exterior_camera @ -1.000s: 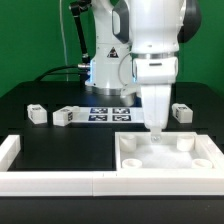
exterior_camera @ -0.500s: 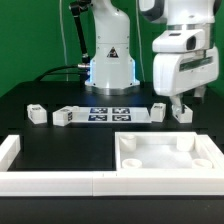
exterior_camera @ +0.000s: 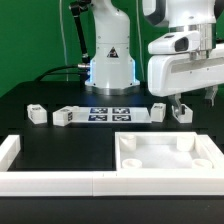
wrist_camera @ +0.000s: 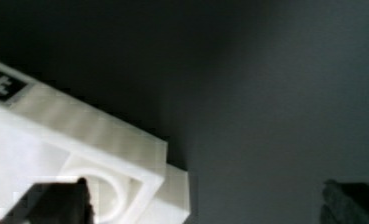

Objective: Assemble square table

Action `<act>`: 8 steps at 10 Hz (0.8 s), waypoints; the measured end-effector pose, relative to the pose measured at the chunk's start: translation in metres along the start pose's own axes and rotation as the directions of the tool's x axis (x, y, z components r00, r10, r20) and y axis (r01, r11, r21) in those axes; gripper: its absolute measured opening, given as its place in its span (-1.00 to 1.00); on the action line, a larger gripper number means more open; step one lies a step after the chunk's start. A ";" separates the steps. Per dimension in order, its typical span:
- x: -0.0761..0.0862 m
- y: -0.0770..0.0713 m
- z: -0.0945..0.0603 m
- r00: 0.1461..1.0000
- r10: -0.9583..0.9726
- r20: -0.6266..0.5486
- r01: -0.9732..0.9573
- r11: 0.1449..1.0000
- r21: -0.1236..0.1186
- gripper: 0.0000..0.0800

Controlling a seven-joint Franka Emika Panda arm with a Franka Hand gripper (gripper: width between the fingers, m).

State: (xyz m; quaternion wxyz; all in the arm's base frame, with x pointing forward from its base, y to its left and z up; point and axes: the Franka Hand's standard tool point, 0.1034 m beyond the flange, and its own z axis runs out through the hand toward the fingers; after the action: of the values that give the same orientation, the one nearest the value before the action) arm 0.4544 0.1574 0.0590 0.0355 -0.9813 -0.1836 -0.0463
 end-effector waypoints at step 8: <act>-0.050 -0.050 0.020 0.906 0.189 0.378 -0.178 0.982 -0.064 0.62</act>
Offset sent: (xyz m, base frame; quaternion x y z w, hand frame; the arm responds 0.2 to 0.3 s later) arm 0.0000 0.0000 0.0000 0.0000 -0.0650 0.0000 0.9979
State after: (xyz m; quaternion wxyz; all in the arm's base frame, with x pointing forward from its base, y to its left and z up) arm 0.3916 0.1873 0.0370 -0.0105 -0.9847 -0.0933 0.1468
